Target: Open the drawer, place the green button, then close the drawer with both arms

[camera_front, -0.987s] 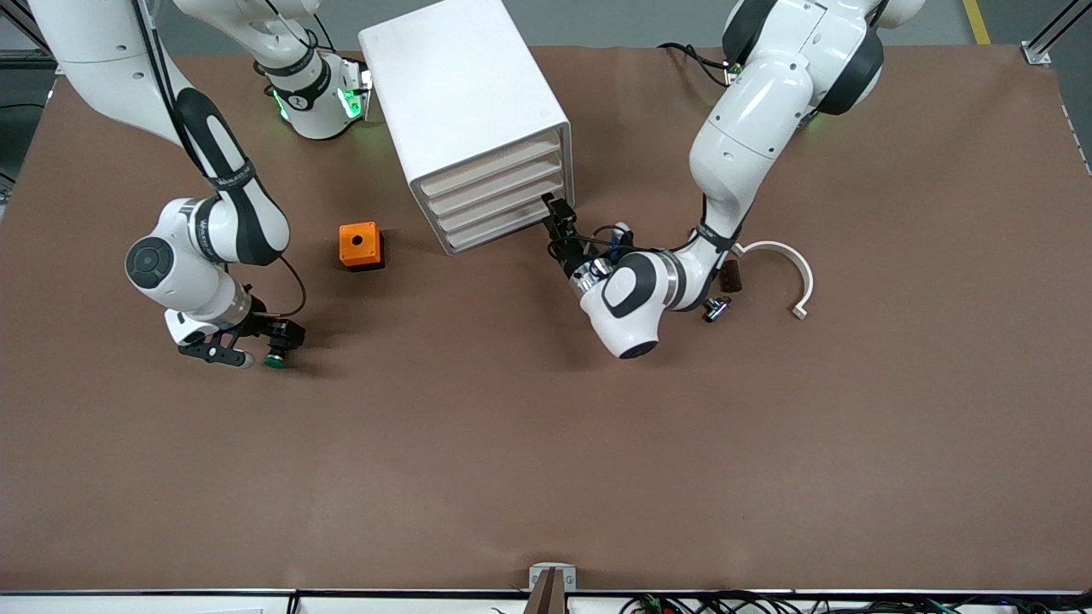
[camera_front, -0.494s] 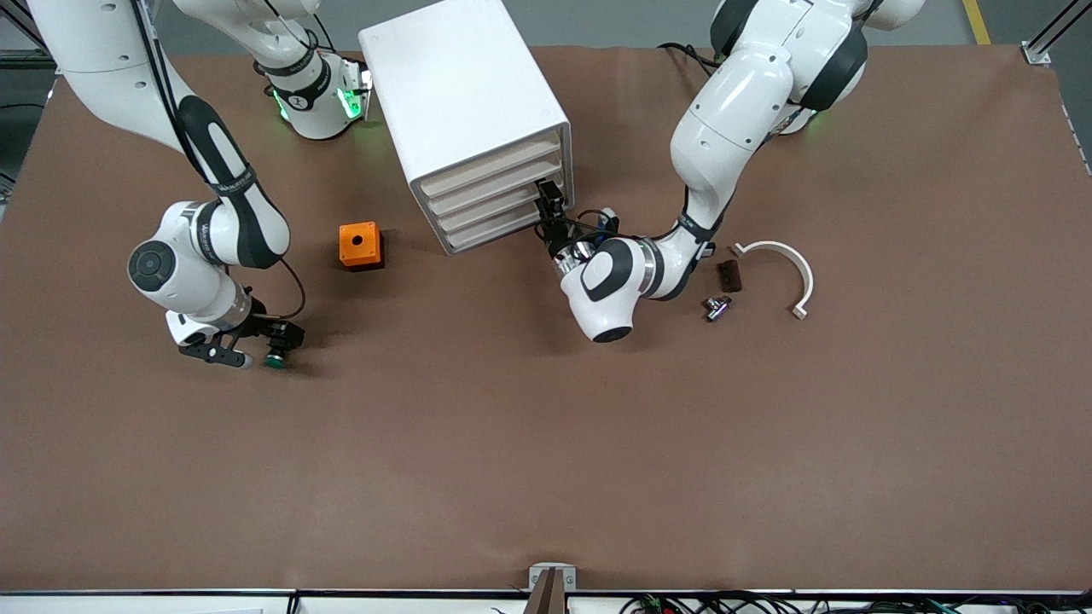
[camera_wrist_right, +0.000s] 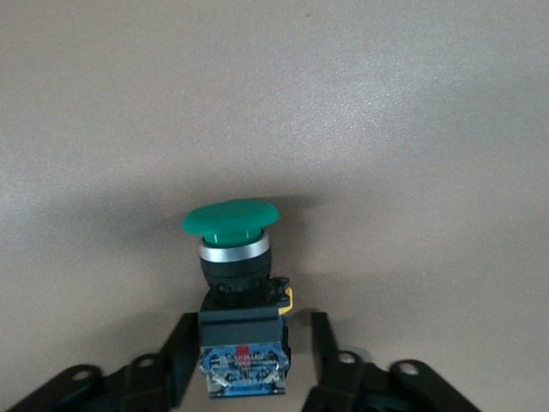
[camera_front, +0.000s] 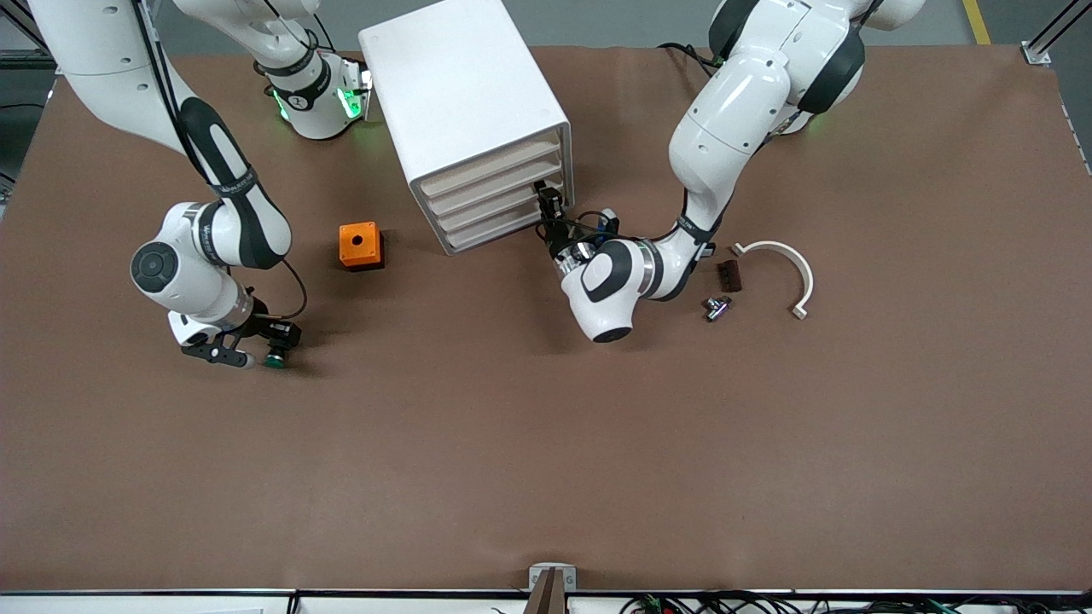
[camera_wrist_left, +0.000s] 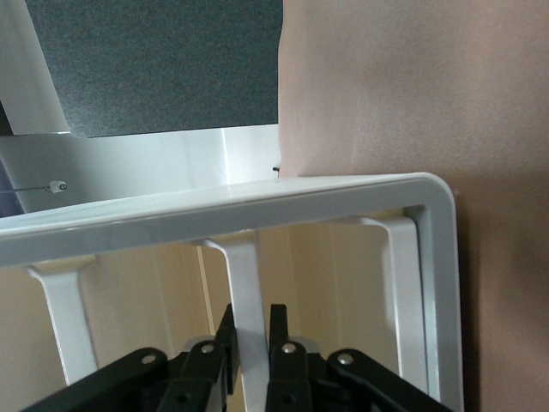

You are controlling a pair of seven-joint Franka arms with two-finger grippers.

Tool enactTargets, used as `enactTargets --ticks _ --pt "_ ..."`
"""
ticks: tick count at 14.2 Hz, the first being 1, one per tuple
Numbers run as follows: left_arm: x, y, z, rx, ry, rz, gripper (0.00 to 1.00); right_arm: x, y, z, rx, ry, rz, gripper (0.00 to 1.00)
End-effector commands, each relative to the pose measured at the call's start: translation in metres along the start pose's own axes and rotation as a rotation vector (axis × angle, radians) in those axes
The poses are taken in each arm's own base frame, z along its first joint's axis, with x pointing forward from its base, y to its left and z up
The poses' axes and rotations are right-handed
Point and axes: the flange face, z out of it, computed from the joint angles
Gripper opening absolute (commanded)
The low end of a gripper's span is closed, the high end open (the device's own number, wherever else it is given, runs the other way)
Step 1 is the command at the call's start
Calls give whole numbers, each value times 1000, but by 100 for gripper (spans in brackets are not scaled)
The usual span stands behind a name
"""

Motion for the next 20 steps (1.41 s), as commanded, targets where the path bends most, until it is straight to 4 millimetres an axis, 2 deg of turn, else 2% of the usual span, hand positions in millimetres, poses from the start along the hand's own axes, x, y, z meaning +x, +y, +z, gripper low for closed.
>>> enactTargets --ticks 1,4,5,8,9,13,16,20 --pt "-2 -3 -14 27 -43 -4 17 -2 -1 0 -3 -3 14 0" --pt "0 -4 -29 32 -86 -1 17 0 -2 -6 -4 -23 17 0" --pt "6 -2 -46 34 -124 -1 17 3 -3 -12 -4 -32 15 0" --pt "15 0 -75 38 -197 -2 17 15 -11 -43 -5 -76 39 0" --pt "17 0 -79 37 -204 -3 17 18 -16 -55 -7 -92 46 0" --pt "37 7 -116 -6 -250 -25 17 18 -43 -97 -10 -116 75 0" --pt "46 6 -142 -38 -289 -19 18 13 -75 -130 -21 -140 135 0" --pt "56 6 -166 -61 -333 -14 18 -17 -140 -166 -29 -134 218 0"
